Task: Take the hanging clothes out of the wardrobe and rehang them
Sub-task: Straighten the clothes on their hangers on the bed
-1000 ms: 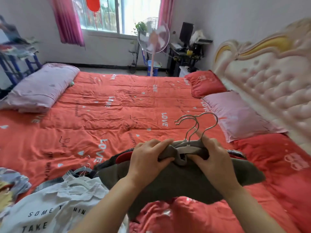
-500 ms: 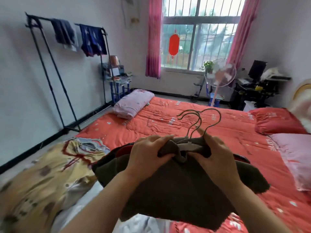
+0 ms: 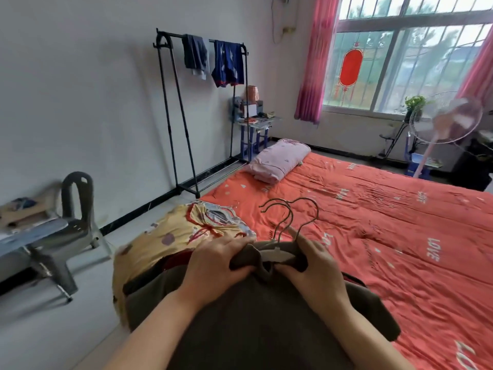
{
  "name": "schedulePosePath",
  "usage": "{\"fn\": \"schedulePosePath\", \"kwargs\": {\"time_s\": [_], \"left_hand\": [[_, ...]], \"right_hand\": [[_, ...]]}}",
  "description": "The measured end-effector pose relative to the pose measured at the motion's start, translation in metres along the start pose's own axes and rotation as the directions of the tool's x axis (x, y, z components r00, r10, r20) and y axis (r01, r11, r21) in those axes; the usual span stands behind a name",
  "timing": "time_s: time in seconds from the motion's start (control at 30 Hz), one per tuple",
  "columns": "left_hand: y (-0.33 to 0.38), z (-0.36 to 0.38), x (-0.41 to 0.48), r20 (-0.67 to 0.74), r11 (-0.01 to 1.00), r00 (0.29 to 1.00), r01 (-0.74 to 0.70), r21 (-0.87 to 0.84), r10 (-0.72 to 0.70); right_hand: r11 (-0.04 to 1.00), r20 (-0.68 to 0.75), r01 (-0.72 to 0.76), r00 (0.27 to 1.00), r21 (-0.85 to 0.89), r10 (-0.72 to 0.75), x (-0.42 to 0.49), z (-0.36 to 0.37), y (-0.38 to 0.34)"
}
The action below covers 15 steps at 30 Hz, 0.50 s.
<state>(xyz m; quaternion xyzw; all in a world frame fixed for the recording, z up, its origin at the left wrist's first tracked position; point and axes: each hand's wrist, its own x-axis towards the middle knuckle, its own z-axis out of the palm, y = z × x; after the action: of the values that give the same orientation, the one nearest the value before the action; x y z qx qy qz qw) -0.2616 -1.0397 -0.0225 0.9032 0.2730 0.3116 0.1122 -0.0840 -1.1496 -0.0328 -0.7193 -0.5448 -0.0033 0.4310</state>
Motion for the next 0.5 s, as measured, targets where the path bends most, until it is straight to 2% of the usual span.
{"fn": "schedulePosePath", "kwargs": {"time_s": [0.3,0.5], "left_hand": [[-0.13,-0.015,-0.002,0.073,0.994,0.994,-0.074,-0.079,0.08],[-0.172,-0.01,0.025,0.082,0.978,0.983,-0.154,-0.143,0.167]], "right_hand": [[0.99,-0.058,-0.102,0.994,-0.095,0.097,0.02,0.115,-0.046],[0.972,-0.122,-0.186,0.978,-0.143,0.169,0.039,0.141,-0.058]]}}
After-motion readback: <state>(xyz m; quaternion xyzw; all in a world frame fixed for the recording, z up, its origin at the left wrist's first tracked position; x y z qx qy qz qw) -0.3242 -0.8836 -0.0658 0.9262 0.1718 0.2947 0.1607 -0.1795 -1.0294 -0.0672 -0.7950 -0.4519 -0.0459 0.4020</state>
